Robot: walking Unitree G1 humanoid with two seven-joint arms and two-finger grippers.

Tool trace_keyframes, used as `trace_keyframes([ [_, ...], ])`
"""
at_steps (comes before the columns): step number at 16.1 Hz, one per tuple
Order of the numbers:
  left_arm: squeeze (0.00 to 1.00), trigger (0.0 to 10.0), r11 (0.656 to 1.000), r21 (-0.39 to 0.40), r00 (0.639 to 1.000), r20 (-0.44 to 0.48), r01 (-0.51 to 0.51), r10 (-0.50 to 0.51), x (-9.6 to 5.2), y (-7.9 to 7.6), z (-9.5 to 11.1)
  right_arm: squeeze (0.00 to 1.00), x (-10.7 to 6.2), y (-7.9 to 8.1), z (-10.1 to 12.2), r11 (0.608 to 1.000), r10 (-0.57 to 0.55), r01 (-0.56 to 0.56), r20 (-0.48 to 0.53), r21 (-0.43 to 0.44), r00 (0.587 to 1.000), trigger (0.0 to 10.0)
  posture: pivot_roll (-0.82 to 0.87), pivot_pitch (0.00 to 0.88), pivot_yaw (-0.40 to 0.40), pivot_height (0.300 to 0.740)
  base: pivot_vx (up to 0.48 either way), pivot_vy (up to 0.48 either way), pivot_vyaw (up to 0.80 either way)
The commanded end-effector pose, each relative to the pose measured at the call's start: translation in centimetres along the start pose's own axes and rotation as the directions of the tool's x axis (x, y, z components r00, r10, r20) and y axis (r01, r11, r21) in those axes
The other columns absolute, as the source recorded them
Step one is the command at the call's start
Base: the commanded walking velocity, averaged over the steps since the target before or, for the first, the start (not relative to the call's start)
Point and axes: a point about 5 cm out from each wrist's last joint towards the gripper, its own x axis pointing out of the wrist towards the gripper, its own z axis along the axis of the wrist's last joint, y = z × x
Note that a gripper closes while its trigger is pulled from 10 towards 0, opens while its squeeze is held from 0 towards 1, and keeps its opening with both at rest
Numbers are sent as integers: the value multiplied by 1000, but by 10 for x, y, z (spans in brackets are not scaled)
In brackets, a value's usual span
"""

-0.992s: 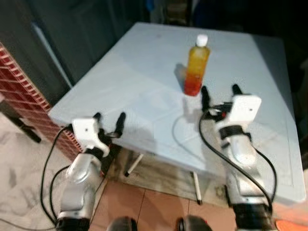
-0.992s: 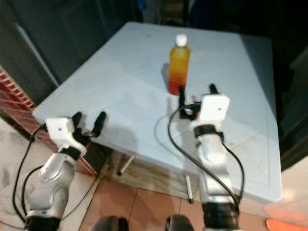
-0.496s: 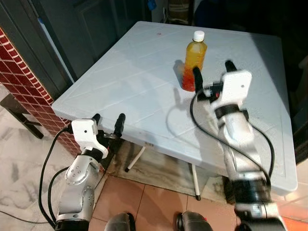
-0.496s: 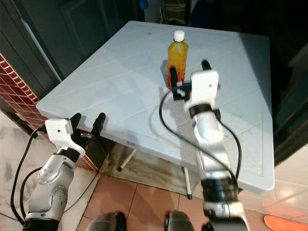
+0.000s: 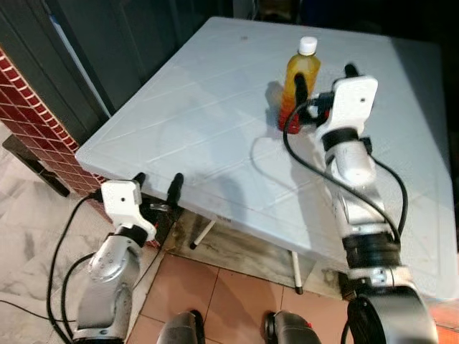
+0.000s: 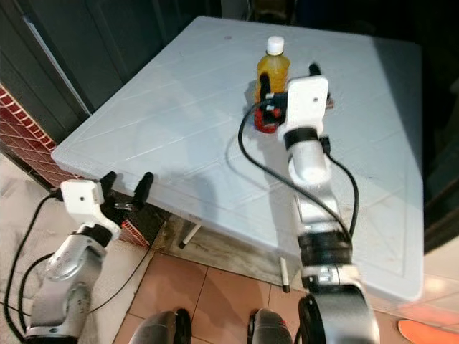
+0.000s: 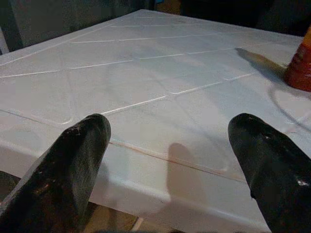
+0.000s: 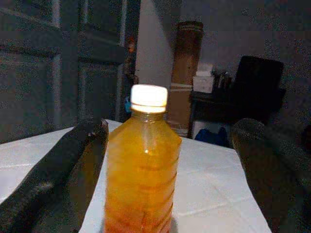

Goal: Restocking fridge

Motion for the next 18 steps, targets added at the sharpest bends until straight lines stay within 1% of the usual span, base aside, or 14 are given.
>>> trace_keyframes([
  [1,0,10000,1000,21,1000,-10,-16,16,-4,5,2,0,8,1,2,1000,-8,8,13,9,1000,10000,70,153,104,740,0,0,0],
  [4,0,10000,999,27,1000,-12,-21,21,-6,6,5,0,21,4,7,1000,-3,3,29,16,1000,10000,88,157,107,740,0,0,0],
  [6,0,10000,999,30,1000,-24,-13,14,-10,5,5,0,29,6,10,1000,4,-4,45,11,999,10000,99,161,110,740,0,0,0],
  [8,0,10000,1000,29,999,-30,-13,14,-11,4,5,0,35,5,14,1000,4,-4,61,2,998,10000,101,162,110,740,0,0,0],
  [17,0,10000,1000,26,998,-57,-5,7,-11,1,1,0,46,2,20,1000,-18,18,93,3,996,10000,94,159,105,740,0,0,0],
  [18,0,10000,1000,25,998,-63,0,2,-11,0,1,0,50,1,21,1000,-27,26,88,7,996,10000,89,159,107,740,0,0,0],
])
